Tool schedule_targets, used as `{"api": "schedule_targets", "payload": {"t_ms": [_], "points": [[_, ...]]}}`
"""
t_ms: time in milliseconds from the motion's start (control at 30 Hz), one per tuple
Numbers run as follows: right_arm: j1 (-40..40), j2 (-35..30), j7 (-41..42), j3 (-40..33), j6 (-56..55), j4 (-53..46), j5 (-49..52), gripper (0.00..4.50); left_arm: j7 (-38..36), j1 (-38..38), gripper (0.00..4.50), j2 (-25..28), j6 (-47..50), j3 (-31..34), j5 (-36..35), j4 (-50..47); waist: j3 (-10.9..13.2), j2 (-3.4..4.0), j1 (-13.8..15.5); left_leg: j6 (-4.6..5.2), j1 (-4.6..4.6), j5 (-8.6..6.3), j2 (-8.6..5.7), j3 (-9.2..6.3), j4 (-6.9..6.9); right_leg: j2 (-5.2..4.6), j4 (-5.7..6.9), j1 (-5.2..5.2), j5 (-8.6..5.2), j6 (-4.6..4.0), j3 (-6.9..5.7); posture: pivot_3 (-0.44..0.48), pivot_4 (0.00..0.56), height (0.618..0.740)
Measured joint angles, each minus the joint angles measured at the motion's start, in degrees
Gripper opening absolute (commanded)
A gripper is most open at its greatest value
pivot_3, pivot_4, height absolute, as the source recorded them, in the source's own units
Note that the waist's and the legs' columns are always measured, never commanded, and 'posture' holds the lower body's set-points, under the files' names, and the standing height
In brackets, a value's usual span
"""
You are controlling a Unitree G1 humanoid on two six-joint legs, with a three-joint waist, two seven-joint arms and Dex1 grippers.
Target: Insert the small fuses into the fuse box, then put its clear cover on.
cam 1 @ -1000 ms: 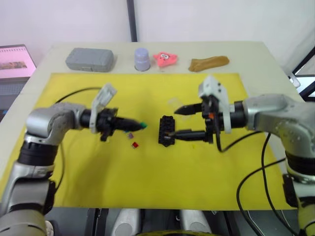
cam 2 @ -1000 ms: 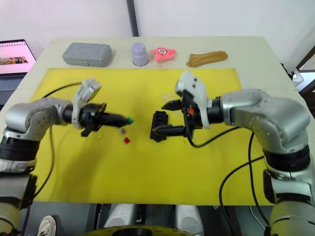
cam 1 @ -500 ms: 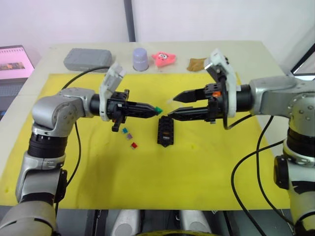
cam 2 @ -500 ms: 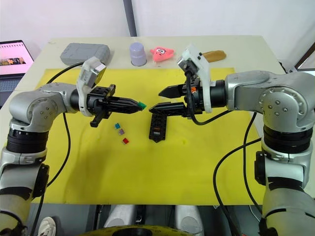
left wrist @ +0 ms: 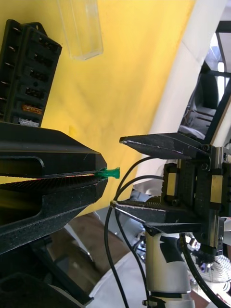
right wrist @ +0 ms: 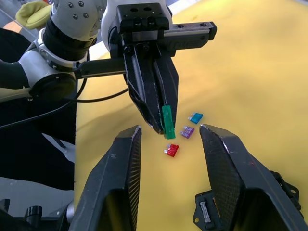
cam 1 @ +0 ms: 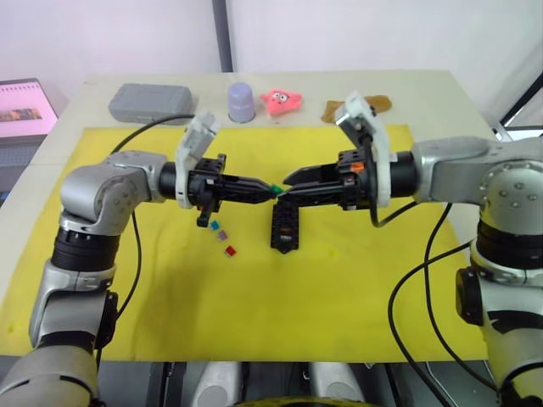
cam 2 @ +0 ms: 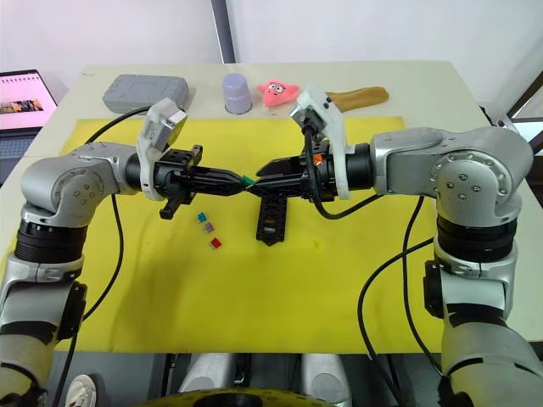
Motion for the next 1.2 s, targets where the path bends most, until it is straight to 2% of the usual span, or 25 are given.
{"api": "schedule_targets", "payload": {"t_ms": [67, 200, 1033, 1067, 1100, 1200], "points": [[0.0, 0.02, -0.07, 0.11, 0.15, 0.19, 0.28, 1.99, -0.03, 0.0, 0.0, 0.04, 0.0, -0.03, 0.0, 0.0, 0.0, 0.0, 0.0, 0.0, 0.0, 0.0, 0.0, 0.0, 0.0, 0.0, 0.0, 0.0, 0.0, 0.0, 0.0, 0.0, 0.15, 0.74], [0.0, 0.05, -0.12, 0.21, 0.21, 0.15, 0.59, 0.77, -0.06, 0.0, 0.0, 0.1, -0.01, -0.03, 0.0, -0.01, 0.0, 0.0, 0.0, 0.0, 0.0, 0.0, 0.0, 0.0, 0.0, 0.0, 0.0, 0.0, 0.0, 0.0, 0.0, 0.0, 0.15, 0.74], [0.01, 0.02, -0.45, 1.14, -0.04, -0.61, 0.85, 0.77, -0.26, 0.2, 0.0, 0.29, -0.25, -0.13, 0.02, -0.32, 0.0, 0.0, 0.0, 0.0, 0.0, 0.0, 0.0, 0.0, 0.0, 0.0, -0.01, 0.0, 0.0, 0.0, 0.0, 0.0, 0.15, 0.74], [0.01, 0.02, -0.45, 1.14, -0.08, -0.62, 0.85, 0.23, -0.26, 0.2, 0.0, 0.31, -0.27, -0.16, 0.03, -0.35, 0.0, 0.0, -0.01, 0.0, 0.0, 0.0, 0.0, 0.0, 0.0, 0.0, -0.01, 0.0, 0.0, 0.0, 0.0, 0.0, 0.15, 0.74], [0.01, -0.04, -0.41, 1.14, -0.11, -0.62, 0.84, 0.03, -0.33, 0.21, 0.0, 0.38, -0.29, -0.15, 0.15, -0.38, 0.0, 0.0, -0.01, 0.01, 0.0, 0.0, 0.0, 0.0, -0.01, 0.0, -0.01, 0.0, 0.0, 0.0, 0.0, 0.0, 0.15, 0.74], [0.02, -0.2, -0.46, 1.26, -0.27, -0.69, 0.73, 0.03, -0.37, 0.27, 0.0, 0.66, -0.66, -0.15, 0.18, -0.45, 0.0, 0.0, 0.0, 0.0, 0.0, 0.0, 0.0, 0.0, -0.01, 0.0, -0.01, 0.0, 0.0, 0.0, 0.0, 0.0, 0.15, 0.74]]}}
